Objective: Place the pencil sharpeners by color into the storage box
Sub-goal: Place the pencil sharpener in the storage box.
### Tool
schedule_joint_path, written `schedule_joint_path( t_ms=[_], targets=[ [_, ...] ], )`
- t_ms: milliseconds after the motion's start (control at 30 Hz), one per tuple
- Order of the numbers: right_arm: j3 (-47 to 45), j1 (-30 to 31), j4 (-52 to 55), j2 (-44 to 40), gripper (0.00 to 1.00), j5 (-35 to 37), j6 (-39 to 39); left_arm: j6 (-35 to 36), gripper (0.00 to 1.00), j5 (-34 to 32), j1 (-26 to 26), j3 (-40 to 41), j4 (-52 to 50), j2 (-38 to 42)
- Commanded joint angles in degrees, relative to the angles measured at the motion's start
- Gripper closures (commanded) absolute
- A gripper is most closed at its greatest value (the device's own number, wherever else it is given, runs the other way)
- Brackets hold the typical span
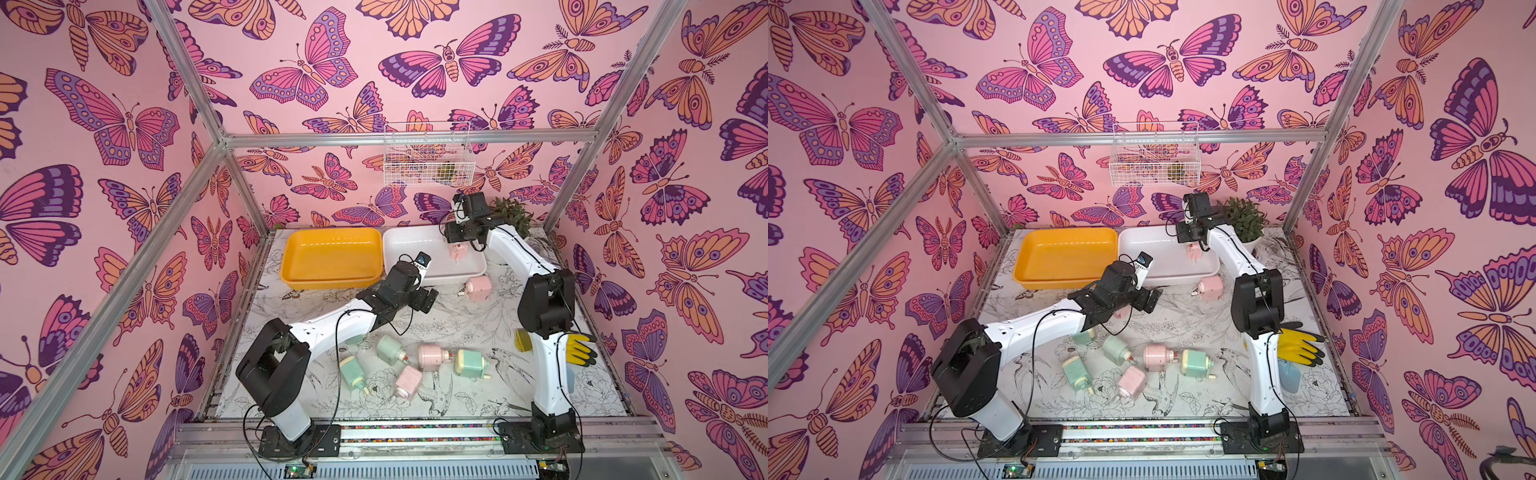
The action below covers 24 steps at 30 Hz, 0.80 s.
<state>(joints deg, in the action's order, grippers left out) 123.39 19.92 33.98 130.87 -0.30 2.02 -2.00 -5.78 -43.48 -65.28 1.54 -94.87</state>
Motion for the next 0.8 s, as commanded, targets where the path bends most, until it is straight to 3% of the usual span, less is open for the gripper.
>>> schedule_joint_path(
  t_ms=[0, 200, 367, 500, 767],
  targets=[
    [5.5, 0.3, 4.9, 2.9, 1.0, -2.5, -0.7, 0.2, 0.0, -1.6, 0.1, 0.0, -0.7, -1.0],
    [12.1, 0.5, 8.5, 7.7, 1.0, 0.6, 3.7, 0.2, 0.0, -1.9, 0.1, 0.4, -1.0, -0.9],
    [15.5, 1.5, 11.6, 9.9, 0.9, 4.0, 4.8, -0.3, 0.0, -2.8, 0.1, 1.6, -0.9, 0.2],
    [18.2, 2.3, 14.0, 12.0, 0.91, 5.9, 5.5, -0.1, 0.0, -3.9, 0.1, 2.6, -1.1, 0.8],
    [19.0, 2.4, 12.8, 13.5, 0.82, 2.3, 8.7, 0.2, 0.0, -4.8, 0.1, 2.8, -1.1, 0.7]
  ],
)
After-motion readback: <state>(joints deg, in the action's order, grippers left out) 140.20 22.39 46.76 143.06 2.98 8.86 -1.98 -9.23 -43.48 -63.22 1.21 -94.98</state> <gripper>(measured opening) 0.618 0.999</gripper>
